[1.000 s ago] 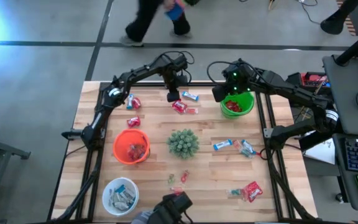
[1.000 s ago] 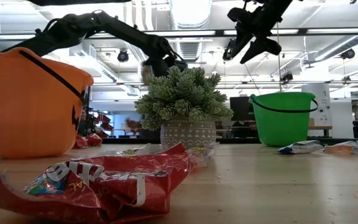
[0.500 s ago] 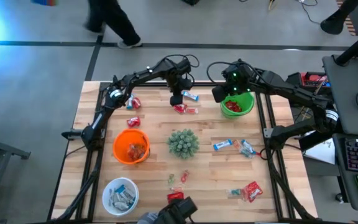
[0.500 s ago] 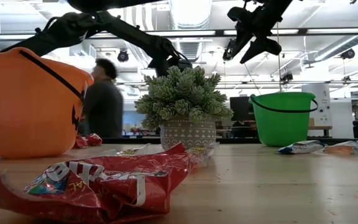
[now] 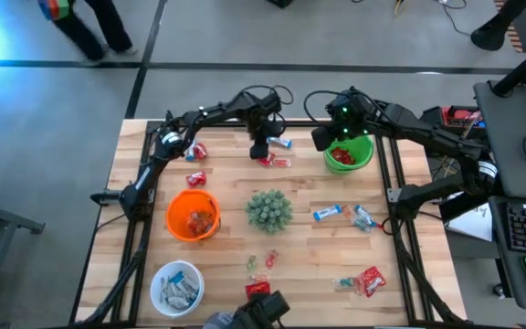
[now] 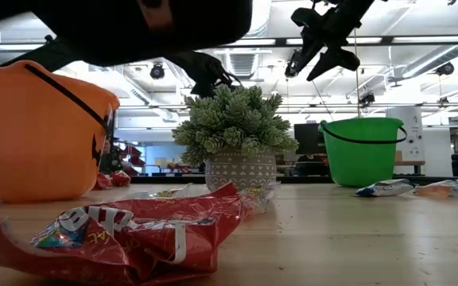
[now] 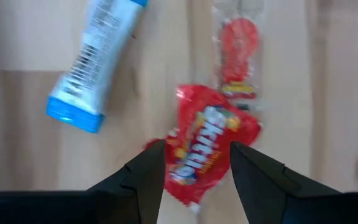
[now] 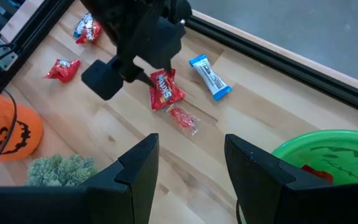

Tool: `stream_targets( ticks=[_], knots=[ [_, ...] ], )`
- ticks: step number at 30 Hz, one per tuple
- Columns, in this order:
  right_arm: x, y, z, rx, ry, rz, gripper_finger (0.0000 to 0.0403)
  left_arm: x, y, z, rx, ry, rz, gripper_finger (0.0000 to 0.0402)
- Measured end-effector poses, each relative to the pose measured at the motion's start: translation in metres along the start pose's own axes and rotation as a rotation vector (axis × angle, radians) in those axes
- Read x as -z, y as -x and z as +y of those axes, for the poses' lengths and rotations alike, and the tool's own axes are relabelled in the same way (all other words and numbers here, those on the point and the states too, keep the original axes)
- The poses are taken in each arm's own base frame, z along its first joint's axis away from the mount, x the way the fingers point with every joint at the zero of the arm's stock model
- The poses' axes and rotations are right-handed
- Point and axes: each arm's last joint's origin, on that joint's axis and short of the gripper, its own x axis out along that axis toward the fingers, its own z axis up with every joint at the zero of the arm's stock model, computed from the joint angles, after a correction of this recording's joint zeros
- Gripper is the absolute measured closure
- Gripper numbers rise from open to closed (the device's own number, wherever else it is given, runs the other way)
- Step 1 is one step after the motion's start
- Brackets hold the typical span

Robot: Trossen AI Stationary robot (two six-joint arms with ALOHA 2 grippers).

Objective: Sort candy
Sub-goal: Put the red candy into the green bucket

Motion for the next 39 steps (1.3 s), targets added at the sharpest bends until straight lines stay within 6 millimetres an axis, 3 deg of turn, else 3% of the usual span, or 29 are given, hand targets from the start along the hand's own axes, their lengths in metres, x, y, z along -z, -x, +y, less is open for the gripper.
stream_targets(
  ticks=[16, 21, 27, 33, 39],
  knots=[
    [0.0, 0.0, 0.0, -0.002, 0.0, 0.002, 0.0229, 0.012, -0.027, 0.001, 0.003, 0.008, 0.019, 0.0247],
    [0.0, 0.0, 0.0, -0.001, 0.0, 0.002, 0.0229, 0.012, -0.028, 0.001, 0.002, 0.007, 0.017, 0.0284],
    [0.0, 0.0, 0.0, 0.0, -0.008, 0.004, 0.0229, 0.011, -0.022, 0.001, 0.0, -0.012, 0.037, 0.0389],
    [0.002, 0.003, -0.001, -0.005, -0.007, 0.017, 0.0229, 0.012, -0.01, -0.003, 0.032, 0.002, 0.096, 0.04],
    [0.002, 0.004, 0.0, -0.023, 0.011, 0.02, 0.0229, 0.002, 0.017, -0.005, 0.033, -0.001, 0.085, 0.0401]
  ],
)
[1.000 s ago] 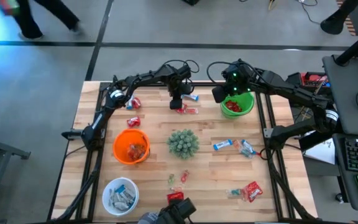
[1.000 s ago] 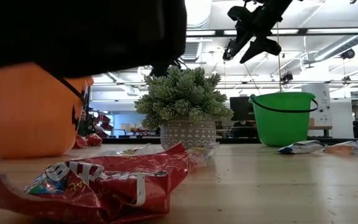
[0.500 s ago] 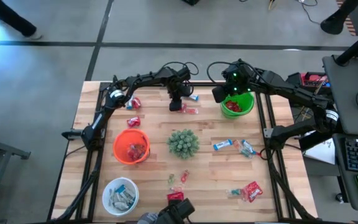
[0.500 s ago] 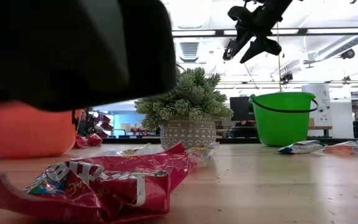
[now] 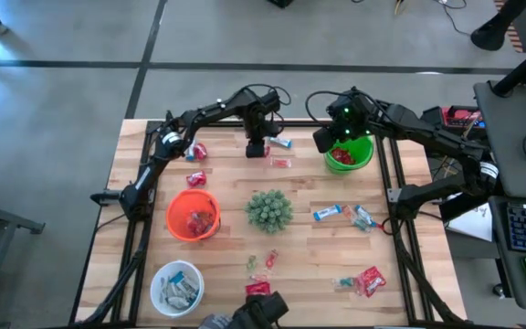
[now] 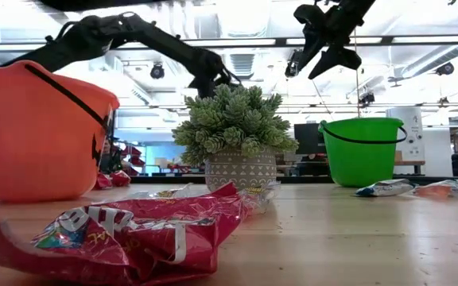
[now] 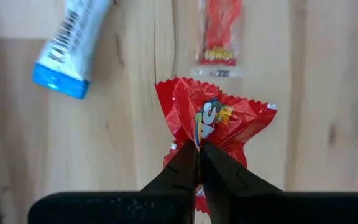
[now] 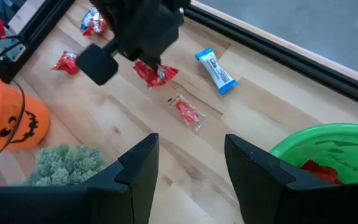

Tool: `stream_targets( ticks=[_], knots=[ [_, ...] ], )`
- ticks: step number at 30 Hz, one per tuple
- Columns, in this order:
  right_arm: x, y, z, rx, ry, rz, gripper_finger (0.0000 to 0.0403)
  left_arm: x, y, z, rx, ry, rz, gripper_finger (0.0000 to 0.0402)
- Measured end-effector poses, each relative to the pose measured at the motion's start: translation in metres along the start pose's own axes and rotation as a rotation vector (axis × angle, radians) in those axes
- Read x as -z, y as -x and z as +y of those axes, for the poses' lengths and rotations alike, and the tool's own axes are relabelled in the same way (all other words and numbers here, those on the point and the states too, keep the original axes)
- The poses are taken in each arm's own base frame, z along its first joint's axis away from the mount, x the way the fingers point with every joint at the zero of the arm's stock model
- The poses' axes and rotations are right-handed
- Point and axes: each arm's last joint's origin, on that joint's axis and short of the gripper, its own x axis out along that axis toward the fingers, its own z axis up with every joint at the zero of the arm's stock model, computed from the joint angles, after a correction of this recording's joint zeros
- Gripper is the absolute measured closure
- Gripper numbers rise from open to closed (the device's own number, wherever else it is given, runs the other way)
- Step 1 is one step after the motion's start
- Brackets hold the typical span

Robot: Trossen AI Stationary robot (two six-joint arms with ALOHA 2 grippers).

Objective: Sort candy
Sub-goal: Put the red candy into the green bucket

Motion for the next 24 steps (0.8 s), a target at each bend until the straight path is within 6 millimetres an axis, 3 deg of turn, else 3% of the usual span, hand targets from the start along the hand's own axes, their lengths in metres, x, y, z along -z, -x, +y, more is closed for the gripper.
stream_targets(
  ticks=[6, 12, 24],
  knots=[
    [0.0, 0.0, 0.0, -0.002, 0.066, -0.004, 0.0229, -0.007, 0.035, -0.006, 0.001, 0.014, -0.037, 0.0401],
    [-0.003, 0.0, 0.003, -0.073, 0.076, -0.01, 0.0206, -0.012, 0.059, -0.018, 0.127, 0.02, -0.182, 0.0402],
    [-0.013, -0.003, 0.009, -0.134, -0.006, -0.099, 0.0177, -0.018, 0.073, -0.031, 0.106, -0.02, -0.218, 0.0401]
  ],
)
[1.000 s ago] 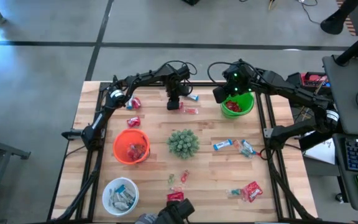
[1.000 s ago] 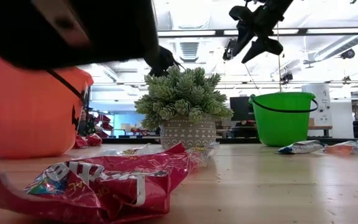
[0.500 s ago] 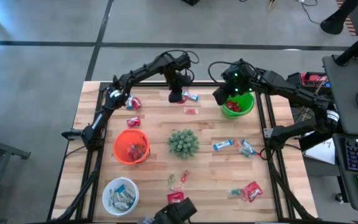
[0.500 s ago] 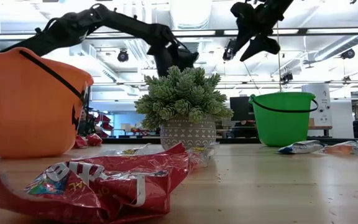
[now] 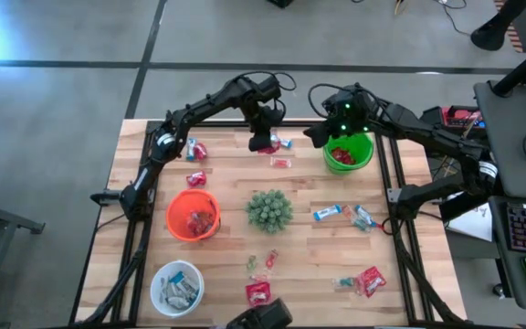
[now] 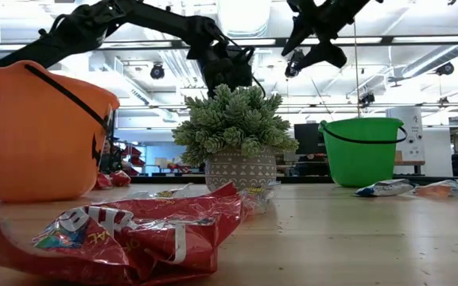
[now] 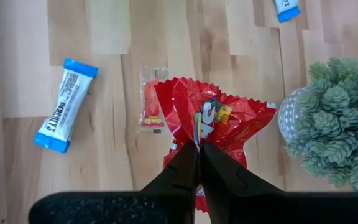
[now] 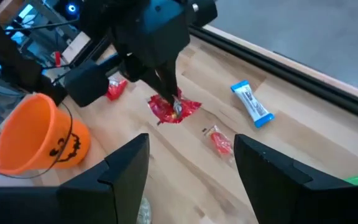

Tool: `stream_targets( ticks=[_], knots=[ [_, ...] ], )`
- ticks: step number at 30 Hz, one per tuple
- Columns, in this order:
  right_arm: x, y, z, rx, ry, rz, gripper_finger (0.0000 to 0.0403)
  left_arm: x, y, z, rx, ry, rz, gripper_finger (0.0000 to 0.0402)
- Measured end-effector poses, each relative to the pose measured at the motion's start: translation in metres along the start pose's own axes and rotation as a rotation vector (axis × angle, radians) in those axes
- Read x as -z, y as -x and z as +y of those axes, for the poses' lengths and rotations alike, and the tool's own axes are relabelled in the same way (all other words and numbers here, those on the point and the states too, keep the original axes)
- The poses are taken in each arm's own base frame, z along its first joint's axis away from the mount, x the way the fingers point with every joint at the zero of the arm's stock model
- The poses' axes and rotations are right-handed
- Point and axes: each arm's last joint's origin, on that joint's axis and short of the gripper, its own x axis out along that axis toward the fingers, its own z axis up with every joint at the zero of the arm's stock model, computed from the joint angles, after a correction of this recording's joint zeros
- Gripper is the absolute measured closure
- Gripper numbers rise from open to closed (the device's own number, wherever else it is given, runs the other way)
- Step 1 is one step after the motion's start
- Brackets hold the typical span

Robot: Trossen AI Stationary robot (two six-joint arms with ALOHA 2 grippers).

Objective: Sort candy
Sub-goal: Put the red candy into the green bucket

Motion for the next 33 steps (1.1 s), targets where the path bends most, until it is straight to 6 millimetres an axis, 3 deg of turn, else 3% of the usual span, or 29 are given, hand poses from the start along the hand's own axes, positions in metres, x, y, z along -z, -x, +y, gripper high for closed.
stream_targets(
  ticks=[6, 14, 22, 33],
  knots=[
    [-0.001, -0.026, -0.003, 0.015, -0.04, 0.028, 0.0177, -0.003, 0.015, -0.007, -0.022, -0.016, -0.038, 0.0401],
    [-0.005, -0.054, 0.001, -0.058, -0.052, 0.026, 0.0177, -0.01, 0.059, -0.028, -0.1, -0.09, -0.171, 0.0401],
    [-0.02, -0.053, 0.009, -0.163, -0.07, -0.119, 0.0177, -0.015, 0.09, -0.043, -0.145, -0.153, -0.29, 0.0401],
    [-0.02, -0.054, 0.013, -0.177, -0.071, -0.124, 0.0187, -0.017, 0.092, -0.044, -0.158, -0.168, -0.309, 0.0401]
  ],
)
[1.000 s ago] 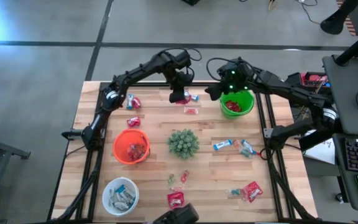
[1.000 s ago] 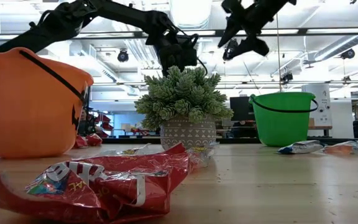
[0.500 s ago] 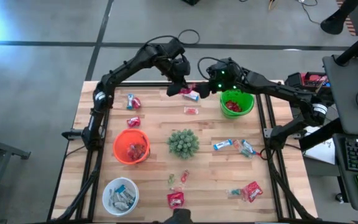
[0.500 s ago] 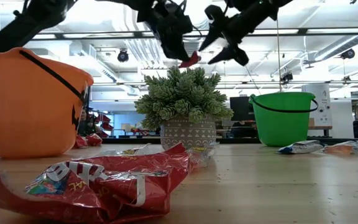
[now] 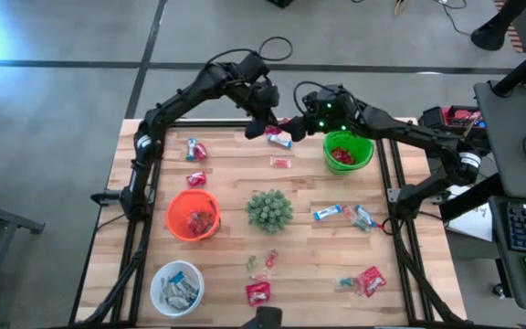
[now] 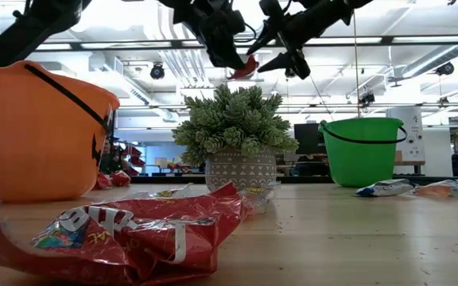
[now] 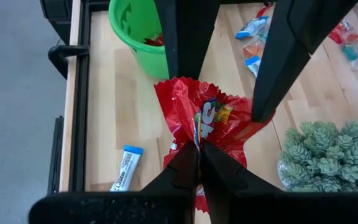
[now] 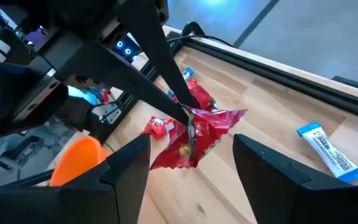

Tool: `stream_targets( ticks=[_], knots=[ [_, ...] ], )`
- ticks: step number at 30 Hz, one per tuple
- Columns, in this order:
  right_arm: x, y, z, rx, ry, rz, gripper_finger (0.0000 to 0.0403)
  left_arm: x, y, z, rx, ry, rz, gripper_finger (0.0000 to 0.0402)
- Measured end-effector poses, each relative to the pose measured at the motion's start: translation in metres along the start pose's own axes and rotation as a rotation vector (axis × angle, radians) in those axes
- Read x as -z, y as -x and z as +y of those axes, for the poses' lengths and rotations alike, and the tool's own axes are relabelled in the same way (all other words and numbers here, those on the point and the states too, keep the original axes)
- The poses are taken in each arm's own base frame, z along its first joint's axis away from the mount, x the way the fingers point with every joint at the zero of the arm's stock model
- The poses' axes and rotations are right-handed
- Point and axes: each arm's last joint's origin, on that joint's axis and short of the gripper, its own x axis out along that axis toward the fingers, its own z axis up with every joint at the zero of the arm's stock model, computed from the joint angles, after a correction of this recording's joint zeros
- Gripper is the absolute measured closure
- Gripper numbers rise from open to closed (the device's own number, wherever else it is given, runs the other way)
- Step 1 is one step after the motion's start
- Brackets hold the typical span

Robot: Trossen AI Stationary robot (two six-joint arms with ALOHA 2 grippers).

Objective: Sort candy
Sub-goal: Put the red candy into the green bucket

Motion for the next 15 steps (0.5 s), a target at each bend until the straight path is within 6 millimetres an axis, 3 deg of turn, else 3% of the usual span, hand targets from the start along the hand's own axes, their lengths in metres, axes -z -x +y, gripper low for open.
stream_targets(
  ticks=[5, 15],
  knots=[
    [0.0001, -0.0014, -0.0002, -0.001, 0.001, -0.001, 0.0238, -0.0018, -0.0007, 0.0015, -0.012, -0.011, -0.018, 0.0401],
    [0.0022, -0.0092, -0.0033, 0.013, 0.008, 0.012, 0.0384, -0.0013, -0.0009, 0.0019, -0.014, -0.01, -0.015, 0.0401]
  ],
)
